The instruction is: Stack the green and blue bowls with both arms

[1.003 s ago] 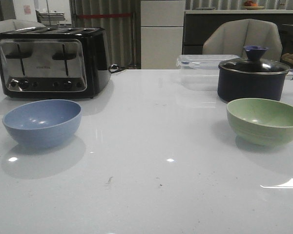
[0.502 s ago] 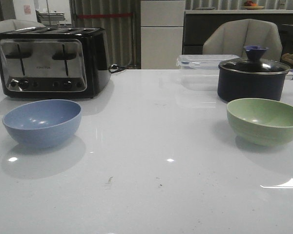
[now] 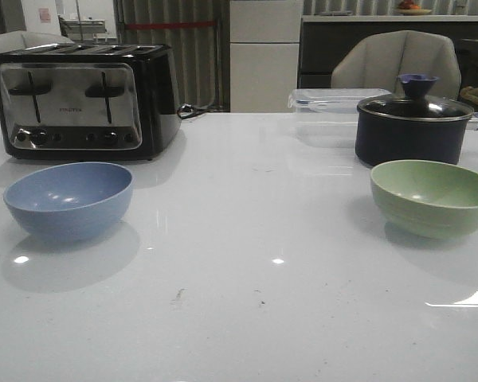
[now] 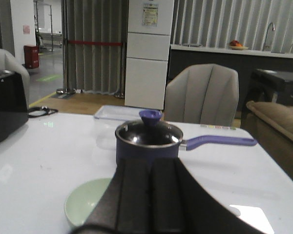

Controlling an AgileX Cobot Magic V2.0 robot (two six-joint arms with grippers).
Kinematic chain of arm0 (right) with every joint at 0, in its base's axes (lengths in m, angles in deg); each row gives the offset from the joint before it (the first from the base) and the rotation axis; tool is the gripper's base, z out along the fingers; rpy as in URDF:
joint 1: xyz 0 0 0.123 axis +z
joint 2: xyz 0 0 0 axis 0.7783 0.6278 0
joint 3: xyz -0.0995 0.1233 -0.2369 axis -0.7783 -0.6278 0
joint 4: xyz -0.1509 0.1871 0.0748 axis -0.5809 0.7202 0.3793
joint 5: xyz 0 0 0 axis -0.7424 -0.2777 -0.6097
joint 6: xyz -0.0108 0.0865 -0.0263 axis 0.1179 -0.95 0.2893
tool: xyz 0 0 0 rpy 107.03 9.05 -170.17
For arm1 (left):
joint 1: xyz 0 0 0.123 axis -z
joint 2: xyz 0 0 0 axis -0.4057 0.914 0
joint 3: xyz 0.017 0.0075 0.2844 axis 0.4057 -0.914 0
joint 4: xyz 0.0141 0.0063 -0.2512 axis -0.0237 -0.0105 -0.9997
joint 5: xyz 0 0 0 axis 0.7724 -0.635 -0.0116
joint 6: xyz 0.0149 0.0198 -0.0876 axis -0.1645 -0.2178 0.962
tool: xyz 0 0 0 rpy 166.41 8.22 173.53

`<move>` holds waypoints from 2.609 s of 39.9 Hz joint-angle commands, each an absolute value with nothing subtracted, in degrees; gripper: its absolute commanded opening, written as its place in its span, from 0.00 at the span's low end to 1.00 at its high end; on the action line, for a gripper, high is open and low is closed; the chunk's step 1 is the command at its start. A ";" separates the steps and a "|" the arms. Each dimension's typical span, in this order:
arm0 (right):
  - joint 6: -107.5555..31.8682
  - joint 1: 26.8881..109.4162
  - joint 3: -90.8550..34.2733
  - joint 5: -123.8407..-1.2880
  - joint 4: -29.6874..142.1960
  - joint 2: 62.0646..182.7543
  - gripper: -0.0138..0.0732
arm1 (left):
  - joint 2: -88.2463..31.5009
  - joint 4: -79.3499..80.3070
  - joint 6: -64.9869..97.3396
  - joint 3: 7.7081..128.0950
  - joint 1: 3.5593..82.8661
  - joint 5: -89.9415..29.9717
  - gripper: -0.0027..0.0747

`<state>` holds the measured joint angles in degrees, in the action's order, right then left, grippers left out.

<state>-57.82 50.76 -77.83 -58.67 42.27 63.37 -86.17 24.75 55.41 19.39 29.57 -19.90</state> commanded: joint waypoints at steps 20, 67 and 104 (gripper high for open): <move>-57.88 50.43 -49.79 -81.43 41.90 90.40 0.22 | -63.60 27.90 55.98 46.67 29.56 -42.36 0.15; -56.12 46.60 -23.53 -86.82 50.66 156.91 0.78 | -45.38 25.49 55.98 46.55 29.56 -44.79 0.62; -53.33 56.41 -8.95 -96.86 50.65 163.41 0.24 | -45.38 25.49 55.98 46.55 29.56 -44.79 0.62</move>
